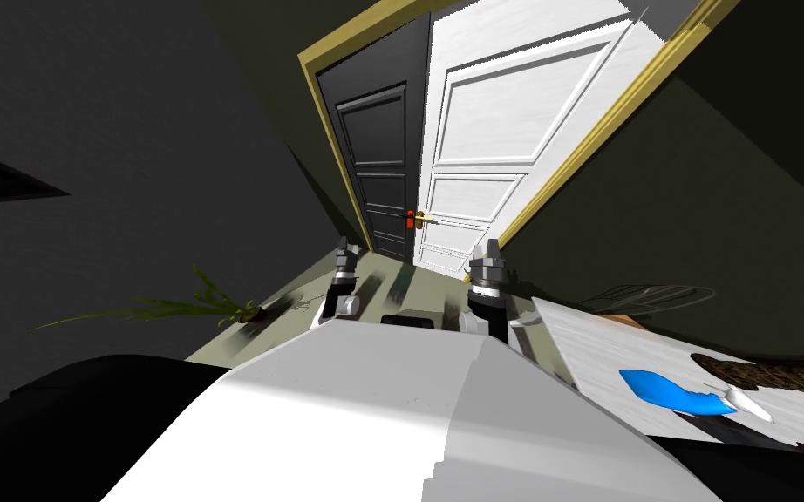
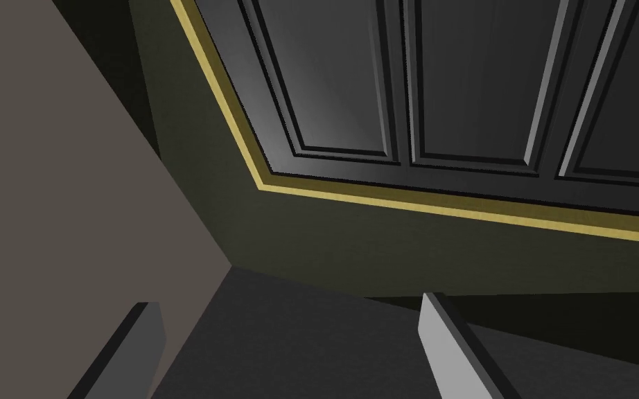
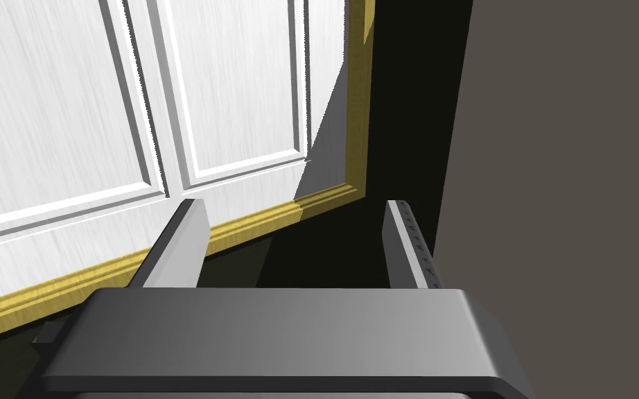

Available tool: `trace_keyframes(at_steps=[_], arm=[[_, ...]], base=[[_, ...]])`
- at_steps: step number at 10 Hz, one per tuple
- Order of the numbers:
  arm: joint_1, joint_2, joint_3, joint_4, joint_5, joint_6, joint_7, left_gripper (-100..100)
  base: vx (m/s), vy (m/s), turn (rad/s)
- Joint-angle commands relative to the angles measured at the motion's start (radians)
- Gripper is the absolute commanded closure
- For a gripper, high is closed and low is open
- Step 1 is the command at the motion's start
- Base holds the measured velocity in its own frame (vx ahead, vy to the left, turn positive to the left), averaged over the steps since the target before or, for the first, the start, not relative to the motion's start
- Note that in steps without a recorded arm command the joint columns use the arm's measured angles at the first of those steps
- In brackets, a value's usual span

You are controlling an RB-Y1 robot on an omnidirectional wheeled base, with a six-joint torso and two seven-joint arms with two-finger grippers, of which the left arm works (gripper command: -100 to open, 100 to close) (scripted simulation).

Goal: Pull the door open

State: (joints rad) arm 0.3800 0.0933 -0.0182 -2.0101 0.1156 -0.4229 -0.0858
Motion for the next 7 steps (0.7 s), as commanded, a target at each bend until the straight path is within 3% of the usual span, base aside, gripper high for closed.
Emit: trace_keyframes(at_steps=[1, 7], arm=[[-0.019, 0.011, 0.0, 0.033, 0.003, 0.004, 0.01, -100], [-0.082, 0.052, -0.004, 0.154, 0.014, 0.011, 0.047, -100]], base=[[0.114, -0.013, -0.07], [0.096, -0.008, -0.079]])
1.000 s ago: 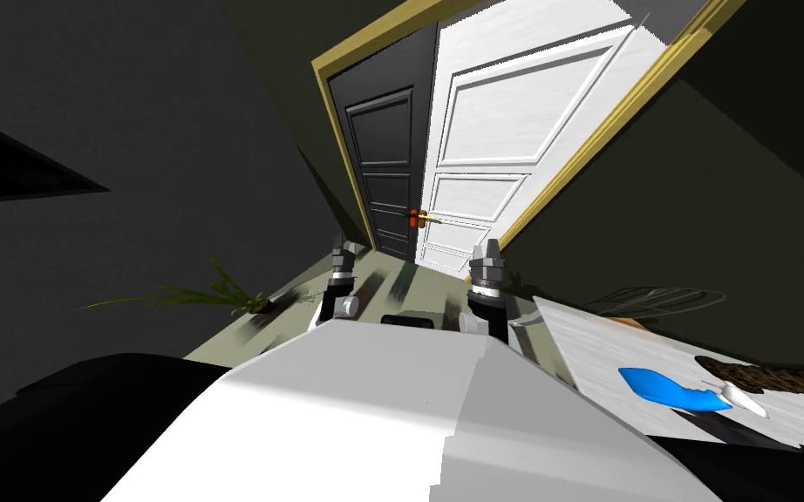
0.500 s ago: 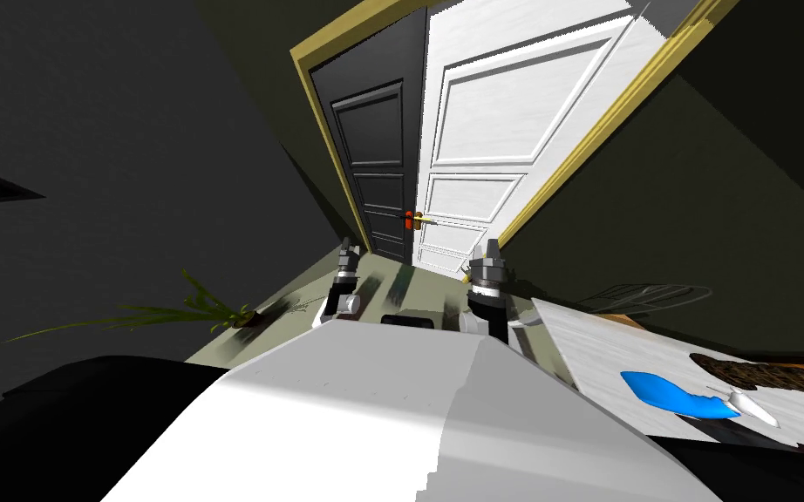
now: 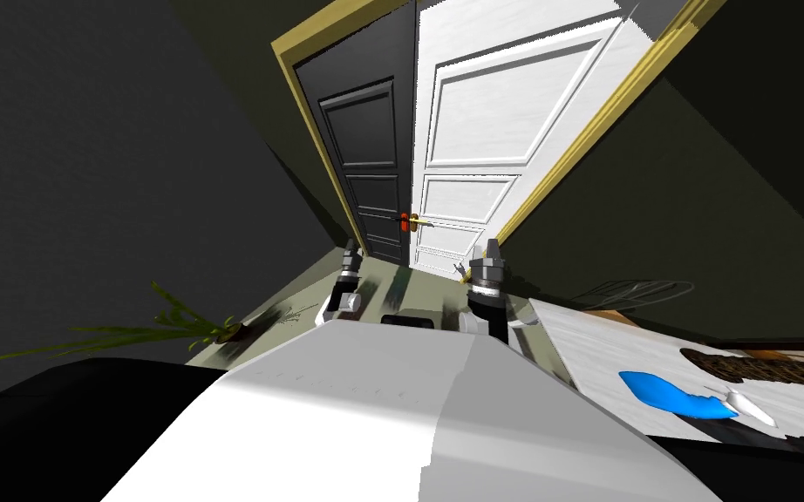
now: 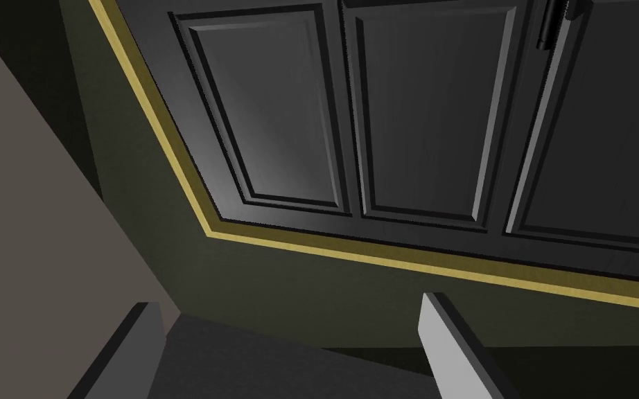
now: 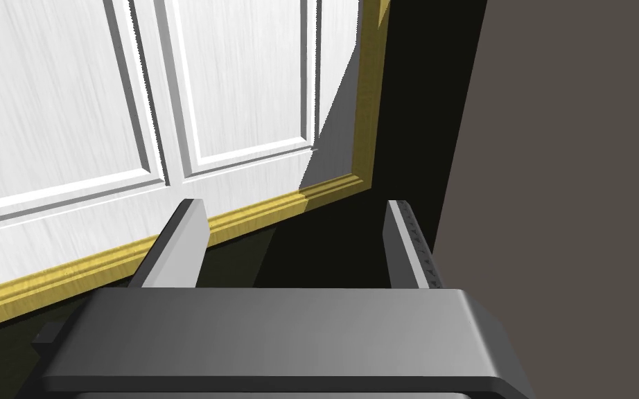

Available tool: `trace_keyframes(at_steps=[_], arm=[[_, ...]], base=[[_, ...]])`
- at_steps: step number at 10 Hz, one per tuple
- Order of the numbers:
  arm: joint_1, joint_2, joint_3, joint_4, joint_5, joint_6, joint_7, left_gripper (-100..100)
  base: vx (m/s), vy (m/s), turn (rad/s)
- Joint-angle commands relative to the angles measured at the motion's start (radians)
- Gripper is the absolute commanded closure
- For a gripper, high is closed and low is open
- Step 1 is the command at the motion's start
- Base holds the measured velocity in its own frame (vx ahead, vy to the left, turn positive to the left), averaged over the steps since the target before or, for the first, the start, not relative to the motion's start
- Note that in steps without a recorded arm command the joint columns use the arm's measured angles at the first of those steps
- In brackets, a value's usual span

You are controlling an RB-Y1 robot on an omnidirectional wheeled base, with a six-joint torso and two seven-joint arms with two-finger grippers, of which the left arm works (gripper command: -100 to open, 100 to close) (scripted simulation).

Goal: Pull the door open

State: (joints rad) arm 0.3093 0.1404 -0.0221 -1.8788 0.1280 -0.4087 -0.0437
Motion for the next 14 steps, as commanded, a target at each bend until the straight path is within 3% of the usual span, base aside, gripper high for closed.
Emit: trace_keyframes(at_steps=[1, 14], arm=[[-0.022, 0.012, 0.0, 0.044, 0.003, -0.002, 0.011, -100], [-0.164, 0.098, -0.008, 0.32, 0.027, 0.013, 0.096, -100]], base=[[0.098, -0.008, -0.074], [0.102, 0.002, -0.085]])
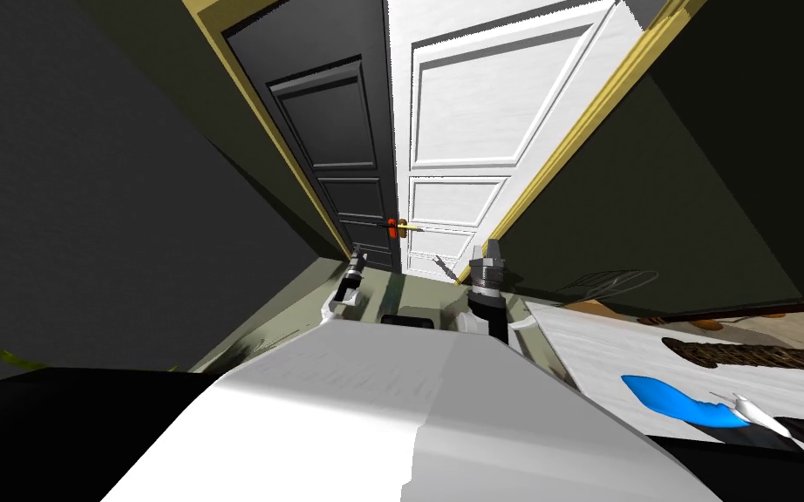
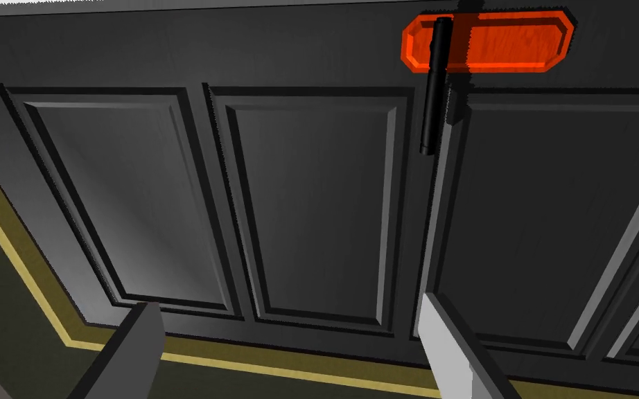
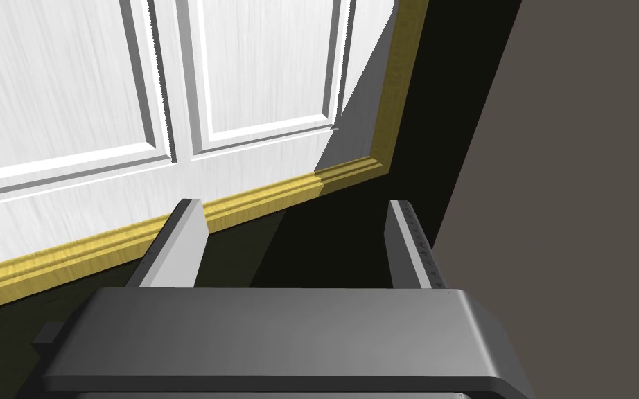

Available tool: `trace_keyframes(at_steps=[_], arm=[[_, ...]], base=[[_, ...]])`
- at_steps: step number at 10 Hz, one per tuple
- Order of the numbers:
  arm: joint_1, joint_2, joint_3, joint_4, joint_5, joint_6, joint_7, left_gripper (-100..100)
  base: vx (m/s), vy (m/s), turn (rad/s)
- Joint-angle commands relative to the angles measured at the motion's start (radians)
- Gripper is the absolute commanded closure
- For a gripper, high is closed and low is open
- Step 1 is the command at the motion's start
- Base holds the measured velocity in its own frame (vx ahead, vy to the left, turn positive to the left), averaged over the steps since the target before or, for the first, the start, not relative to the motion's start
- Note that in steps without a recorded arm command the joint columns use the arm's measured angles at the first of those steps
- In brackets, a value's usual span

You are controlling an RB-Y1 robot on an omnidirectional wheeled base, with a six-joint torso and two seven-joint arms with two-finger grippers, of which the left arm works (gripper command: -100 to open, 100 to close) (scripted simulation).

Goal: Pull the door open

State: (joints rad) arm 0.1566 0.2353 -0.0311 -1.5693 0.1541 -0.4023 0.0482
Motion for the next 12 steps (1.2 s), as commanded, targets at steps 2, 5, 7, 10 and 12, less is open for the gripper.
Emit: trace_keyframes(at_steps=[2, 5, 7, 10, 12], arm=[[-0.032, 0.015, -0.001, 0.052, 0.005, 0.009, 0.016, -100], [-0.063, 0.033, -0.002, 0.112, 0.01, 0.012, 0.035, -100], [-0.083, 0.044, -0.003, 0.151, 0.014, 0.014, 0.047, -100], [-0.12, 0.065, -0.006, 0.224, 0.02, 0.019, 0.069, -100], [-0.146, 0.079, -0.007, 0.274, 0.024, 0.021, 0.084, -100]], base=[[0.101, 0.006, -0.074], [0.103, 0.009, -0.084], [0.089, 0.018, -0.078], [0.108, 0.014, -0.088], [0.135, 0.036, -0.106]])
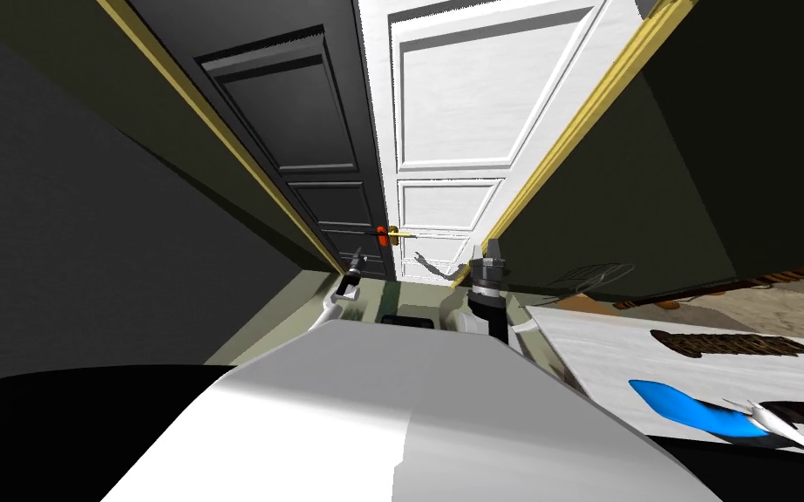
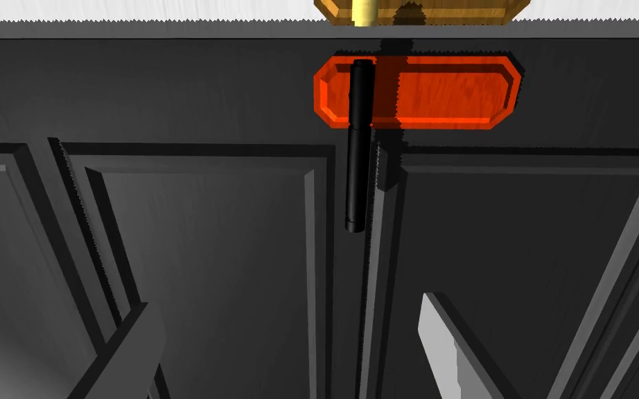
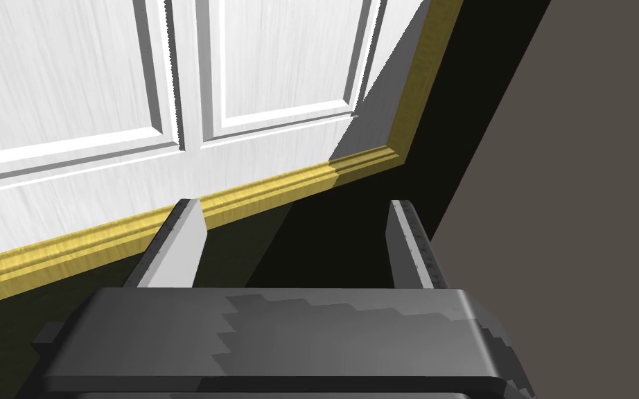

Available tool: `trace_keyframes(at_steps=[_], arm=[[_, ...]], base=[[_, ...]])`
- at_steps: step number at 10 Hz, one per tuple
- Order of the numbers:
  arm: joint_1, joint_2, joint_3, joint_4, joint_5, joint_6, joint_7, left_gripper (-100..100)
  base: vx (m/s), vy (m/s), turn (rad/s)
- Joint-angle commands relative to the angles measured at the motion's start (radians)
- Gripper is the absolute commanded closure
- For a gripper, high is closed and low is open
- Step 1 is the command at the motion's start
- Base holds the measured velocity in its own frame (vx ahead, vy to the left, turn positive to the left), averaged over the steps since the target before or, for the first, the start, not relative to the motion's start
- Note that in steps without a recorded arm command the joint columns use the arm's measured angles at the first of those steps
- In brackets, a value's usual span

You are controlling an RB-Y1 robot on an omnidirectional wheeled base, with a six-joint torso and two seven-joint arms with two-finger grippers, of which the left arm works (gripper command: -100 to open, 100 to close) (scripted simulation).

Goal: Pull the door open

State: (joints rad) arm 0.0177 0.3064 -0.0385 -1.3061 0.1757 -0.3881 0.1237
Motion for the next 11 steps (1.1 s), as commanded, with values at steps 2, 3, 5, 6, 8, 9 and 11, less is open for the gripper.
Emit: trace_keyframes(at_steps=[2, 3, 5, 6, 8, 9, 11], arm=[[-0.031, 0.021, -0.001, 0.057, 0.007, 0.01, 0.022, -100], [-0.039, 0.025, -0.001, 0.072, 0.008, 0.011, 0.027, -100], [-0.064, 0.039, -0.003, 0.12, 0.012, 0.013, 0.042, -100], [-0.079, 0.047, -0.004, 0.149, 0.015, 0.015, 0.051, -100], [-0.096, 0.056, -0.005, 0.183, 0.018, 0.017, 0.061, -100], [-0.089, 0.054, -0.004, 0.171, 0.017, 0.015, 0.057, -100], [-0.072, 0.101, 0.036, 0.215, 0.034, -0.004, 0.08, -100]], base=[[0.171, 0.022, -0.098], [0.131, 0.033, -0.057], [0.126, 0.043, -0.108], [0.134, 0.043, -0.063], [0.132, 0.035, -0.08], [0.064, 0.02, -0.01], [0.103, -0.008, -0.1]])
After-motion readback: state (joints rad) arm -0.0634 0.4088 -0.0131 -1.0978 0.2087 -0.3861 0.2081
